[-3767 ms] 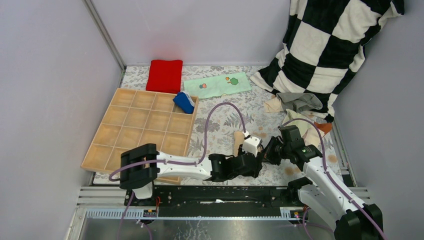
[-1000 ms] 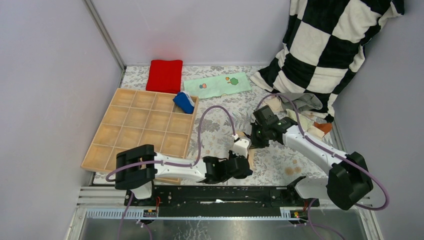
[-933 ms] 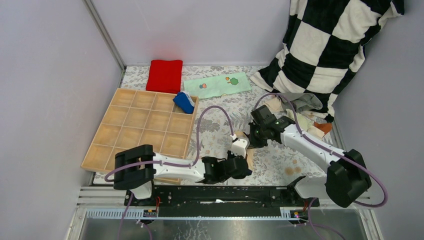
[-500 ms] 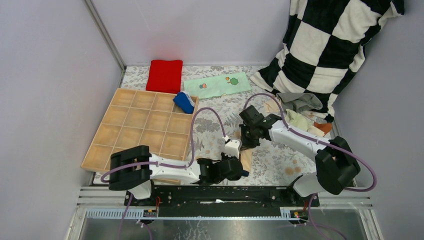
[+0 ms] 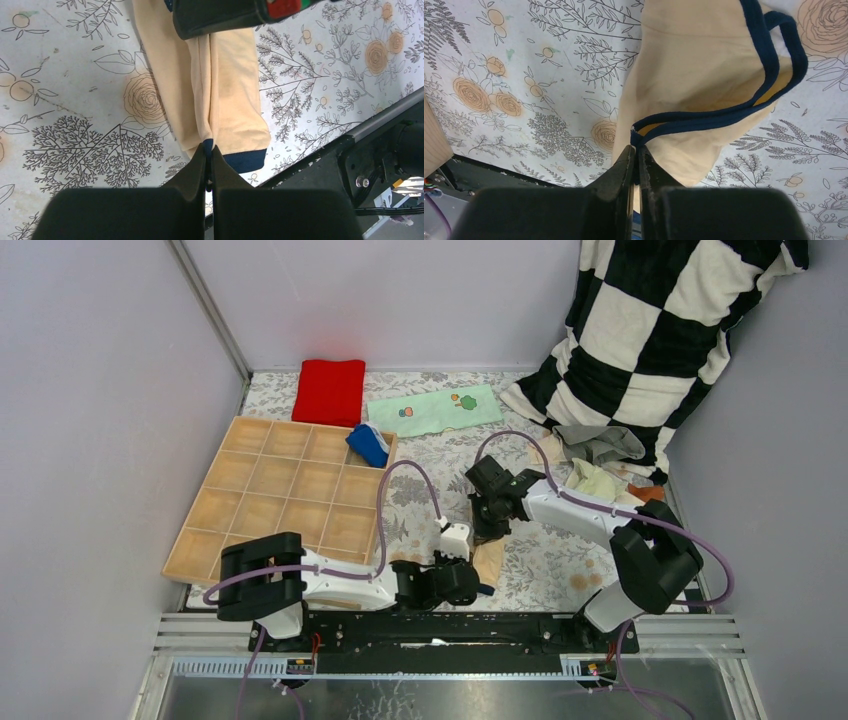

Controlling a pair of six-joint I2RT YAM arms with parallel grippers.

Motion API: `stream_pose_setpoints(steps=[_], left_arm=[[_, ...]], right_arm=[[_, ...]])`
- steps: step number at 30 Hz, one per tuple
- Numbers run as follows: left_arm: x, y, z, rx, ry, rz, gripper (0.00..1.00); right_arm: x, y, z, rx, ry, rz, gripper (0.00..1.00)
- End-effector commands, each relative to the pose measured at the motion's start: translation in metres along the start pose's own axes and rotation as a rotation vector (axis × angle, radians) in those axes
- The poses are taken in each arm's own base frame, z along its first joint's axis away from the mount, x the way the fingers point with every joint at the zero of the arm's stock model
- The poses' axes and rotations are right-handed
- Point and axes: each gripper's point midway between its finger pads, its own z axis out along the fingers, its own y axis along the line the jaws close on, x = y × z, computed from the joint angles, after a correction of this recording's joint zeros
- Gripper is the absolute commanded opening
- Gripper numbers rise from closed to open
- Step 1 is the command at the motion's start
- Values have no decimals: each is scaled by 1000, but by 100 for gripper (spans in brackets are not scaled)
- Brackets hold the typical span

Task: Roll the underwear
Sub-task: Fold the underwear at the center of the board.

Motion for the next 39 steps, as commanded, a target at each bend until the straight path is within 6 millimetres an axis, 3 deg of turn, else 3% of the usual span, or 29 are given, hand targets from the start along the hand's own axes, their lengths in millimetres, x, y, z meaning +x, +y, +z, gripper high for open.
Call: stream_pose_setpoints(steps=[1, 4, 11, 21, 26, 28, 32, 39], left_arm=[[-2, 2, -2, -2, -37, -35, 0], [0, 5, 0, -9, -33, -40, 0], [7, 10, 1, -18, -24, -51, 0], [7, 11, 1, -24, -24, -53, 0], [2, 9, -1, -25, -36, -58, 0], [-1, 7, -2, -22, -41, -57, 0], [-4, 4, -1, -25, -45, -50, 6], [-9, 6, -4, -42, -61, -55, 21]], right_arm=[[-18, 12, -2, -19, -57, -27, 10], [-18, 13, 0, -21, -57, -25, 14], [-18, 20, 0, -49, -58, -16, 38], [-28, 33, -30, -123, -138, -2, 50], [-21, 16, -41, -90, -189, 21, 49], [-13, 7, -40, -70, -188, 29, 42], [3, -5, -30, -61, -173, 47, 22], [16, -6, -10, -89, -132, 60, 15]])
